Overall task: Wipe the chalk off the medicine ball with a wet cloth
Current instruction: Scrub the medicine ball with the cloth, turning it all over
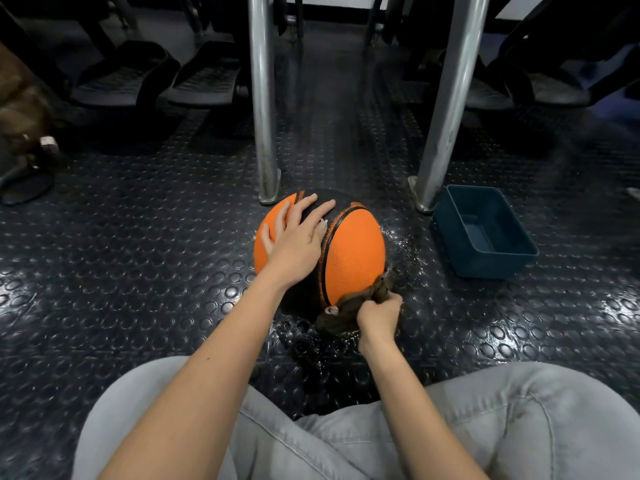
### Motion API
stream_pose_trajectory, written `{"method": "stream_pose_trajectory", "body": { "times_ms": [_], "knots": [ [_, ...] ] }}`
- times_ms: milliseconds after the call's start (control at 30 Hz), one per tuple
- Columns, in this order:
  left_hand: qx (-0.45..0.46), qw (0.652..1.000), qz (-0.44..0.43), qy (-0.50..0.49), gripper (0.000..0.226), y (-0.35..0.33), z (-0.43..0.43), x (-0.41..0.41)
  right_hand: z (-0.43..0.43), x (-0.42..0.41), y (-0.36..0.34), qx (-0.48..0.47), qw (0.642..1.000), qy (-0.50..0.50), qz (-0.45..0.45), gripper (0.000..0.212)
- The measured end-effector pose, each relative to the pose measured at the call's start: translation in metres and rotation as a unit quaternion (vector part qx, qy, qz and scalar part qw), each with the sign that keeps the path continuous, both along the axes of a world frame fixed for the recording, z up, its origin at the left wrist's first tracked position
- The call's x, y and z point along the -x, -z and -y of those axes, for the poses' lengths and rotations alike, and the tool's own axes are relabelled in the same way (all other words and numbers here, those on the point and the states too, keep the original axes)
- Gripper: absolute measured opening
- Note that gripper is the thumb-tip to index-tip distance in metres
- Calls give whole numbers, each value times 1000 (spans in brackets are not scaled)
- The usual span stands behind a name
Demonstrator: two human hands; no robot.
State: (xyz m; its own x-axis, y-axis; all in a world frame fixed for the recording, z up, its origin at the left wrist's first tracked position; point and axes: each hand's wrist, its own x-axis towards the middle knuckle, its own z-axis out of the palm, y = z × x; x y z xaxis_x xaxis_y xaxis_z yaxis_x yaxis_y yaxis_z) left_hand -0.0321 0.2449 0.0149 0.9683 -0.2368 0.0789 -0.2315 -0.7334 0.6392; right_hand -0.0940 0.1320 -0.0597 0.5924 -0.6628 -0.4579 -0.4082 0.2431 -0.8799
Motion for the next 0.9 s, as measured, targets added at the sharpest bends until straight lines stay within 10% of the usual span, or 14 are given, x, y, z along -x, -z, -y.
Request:
{"method": "stream_pose_trajectory", "body": {
  "times_ms": [300,567,900],
  "knots": [
    [34,999,-24,-5,38,0,-9,-6,-32,17,-57,110,977,-53,177,25],
    [50,997,-55,-1,37,-9,2,-16,-14,7,-24,574,759,-201,234,48],
    [38,997,-69,-7,38,-14,-2,-39,16,33,12,340,925,-166,-41,40]
  ]
}}
